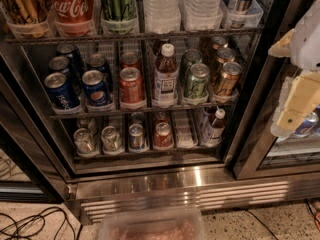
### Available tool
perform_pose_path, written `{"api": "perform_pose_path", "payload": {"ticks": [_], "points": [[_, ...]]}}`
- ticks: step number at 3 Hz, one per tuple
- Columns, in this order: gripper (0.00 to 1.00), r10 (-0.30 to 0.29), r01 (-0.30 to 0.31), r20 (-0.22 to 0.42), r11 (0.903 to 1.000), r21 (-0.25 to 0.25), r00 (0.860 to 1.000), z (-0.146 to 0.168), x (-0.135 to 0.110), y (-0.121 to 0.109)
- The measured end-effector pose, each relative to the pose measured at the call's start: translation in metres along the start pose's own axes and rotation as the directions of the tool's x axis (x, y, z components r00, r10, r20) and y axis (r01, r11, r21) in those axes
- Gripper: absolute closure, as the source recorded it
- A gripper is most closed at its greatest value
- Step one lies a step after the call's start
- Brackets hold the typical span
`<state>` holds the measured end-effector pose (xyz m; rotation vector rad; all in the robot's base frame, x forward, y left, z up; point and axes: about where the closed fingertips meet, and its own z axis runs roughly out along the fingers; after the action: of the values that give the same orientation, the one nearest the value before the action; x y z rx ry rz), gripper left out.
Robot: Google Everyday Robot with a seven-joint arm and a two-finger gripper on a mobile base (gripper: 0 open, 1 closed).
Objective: Pick pepsi can from middle shelf of fridge
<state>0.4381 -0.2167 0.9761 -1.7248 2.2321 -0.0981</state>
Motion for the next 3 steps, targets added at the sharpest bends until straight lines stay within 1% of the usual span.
{"api": "perform_pose_path", "payload": {"ticks": [1,2,3], "points": [[0.00,0.000,0.000,0.000,1.0000,0.000,1.000,0.000,0.000,0.000],[0.18,-0.026,0.026,0.004,0.9995,0.016,1.000,0.000,-0.005,0.001],[0.42,-0.121,0.121,0.013,0.9921,0.033,0.993,0.006,-0.018,0.006]]}}
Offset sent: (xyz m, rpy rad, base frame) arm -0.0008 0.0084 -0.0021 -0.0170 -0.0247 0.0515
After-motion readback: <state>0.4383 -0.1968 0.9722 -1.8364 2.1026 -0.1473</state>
